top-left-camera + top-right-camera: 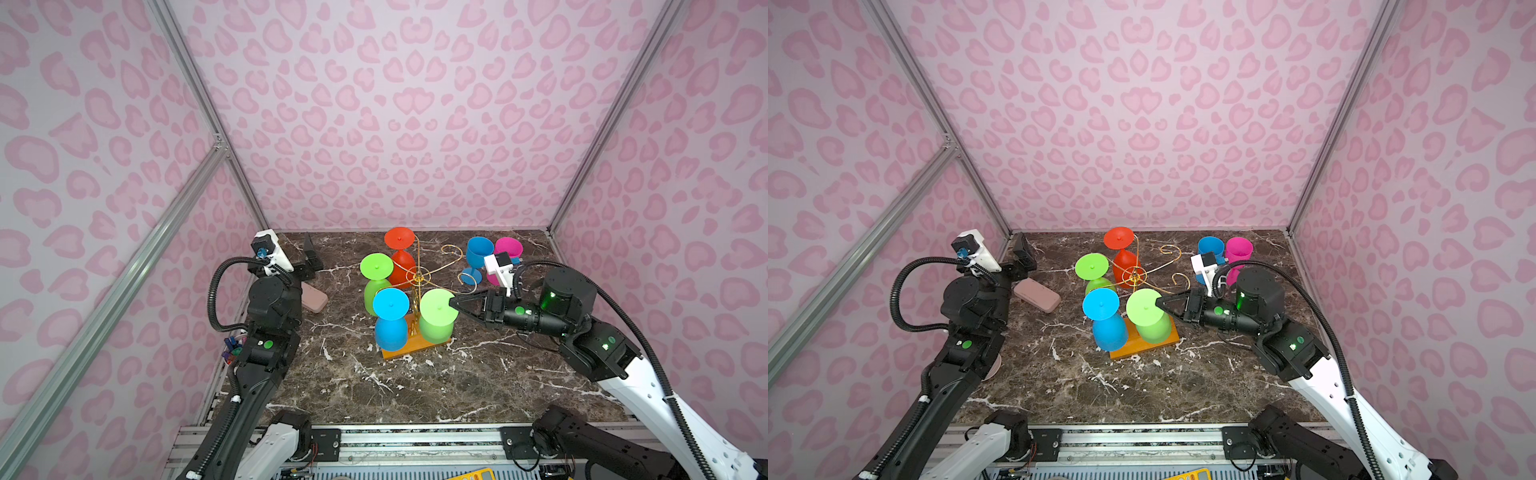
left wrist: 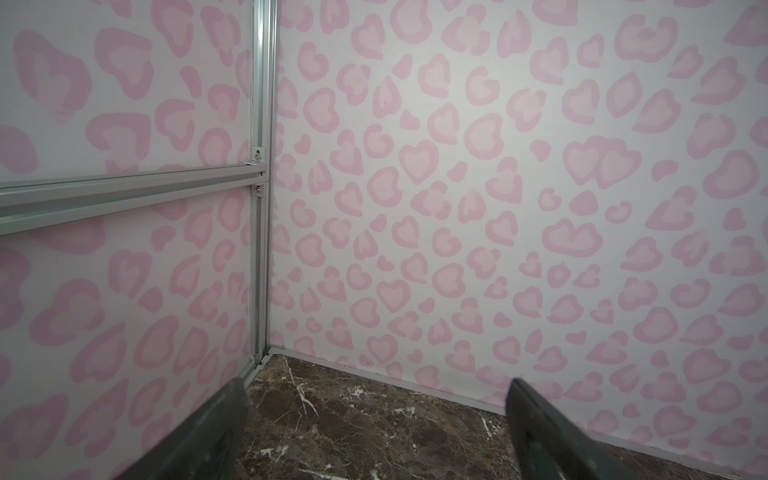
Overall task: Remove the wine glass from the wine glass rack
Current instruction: 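Grasp the lime glass stem and lift it off the rack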
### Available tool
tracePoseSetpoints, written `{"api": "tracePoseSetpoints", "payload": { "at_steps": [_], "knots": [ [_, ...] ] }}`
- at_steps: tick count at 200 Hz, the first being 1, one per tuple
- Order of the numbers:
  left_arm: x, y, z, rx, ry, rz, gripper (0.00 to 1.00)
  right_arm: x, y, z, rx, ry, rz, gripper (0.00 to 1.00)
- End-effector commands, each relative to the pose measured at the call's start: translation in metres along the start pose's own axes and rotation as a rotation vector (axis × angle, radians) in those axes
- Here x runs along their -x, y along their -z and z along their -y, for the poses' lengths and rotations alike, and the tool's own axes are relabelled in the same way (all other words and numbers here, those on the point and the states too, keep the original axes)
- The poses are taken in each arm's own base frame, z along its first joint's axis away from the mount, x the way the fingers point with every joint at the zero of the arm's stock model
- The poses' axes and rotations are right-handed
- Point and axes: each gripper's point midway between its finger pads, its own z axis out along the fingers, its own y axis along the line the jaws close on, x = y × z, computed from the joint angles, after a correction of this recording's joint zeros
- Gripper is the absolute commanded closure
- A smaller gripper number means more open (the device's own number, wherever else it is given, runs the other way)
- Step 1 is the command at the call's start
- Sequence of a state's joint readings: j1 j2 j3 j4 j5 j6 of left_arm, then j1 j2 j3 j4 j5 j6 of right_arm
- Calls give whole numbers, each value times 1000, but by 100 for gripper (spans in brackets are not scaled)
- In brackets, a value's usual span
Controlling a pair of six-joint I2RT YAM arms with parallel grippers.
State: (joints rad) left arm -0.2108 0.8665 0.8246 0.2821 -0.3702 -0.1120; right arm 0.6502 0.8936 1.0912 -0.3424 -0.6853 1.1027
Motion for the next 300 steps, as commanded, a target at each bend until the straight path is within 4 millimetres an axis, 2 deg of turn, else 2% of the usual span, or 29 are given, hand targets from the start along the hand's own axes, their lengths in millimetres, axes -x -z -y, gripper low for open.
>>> {"api": "tracePoseSetpoints", "payload": {
  "at_steps": [1,48,116,144,211,268,300],
  "knots": [
    [4,0,0,-2,9,12,2,-2,-2,-1,3,24,-4,100],
    [3,0,1,-4,10,11,2,-5,-15,-5,16,40,-26,100],
    [4,0,0,-1,12,12,2,14,-22,-13,-2,92,31,100],
    [4,0,-1,1,10,13,2,19,-24,-9,-31,106,55,100],
    [7,1,-2,3,12,20,2,30,-6,5,-84,90,135,100],
    [6,1,-3,6,12,17,2,26,22,14,-113,65,179,100],
    [4,0,-3,6,14,15,2,23,41,25,-150,46,211,100]
  ]
}}
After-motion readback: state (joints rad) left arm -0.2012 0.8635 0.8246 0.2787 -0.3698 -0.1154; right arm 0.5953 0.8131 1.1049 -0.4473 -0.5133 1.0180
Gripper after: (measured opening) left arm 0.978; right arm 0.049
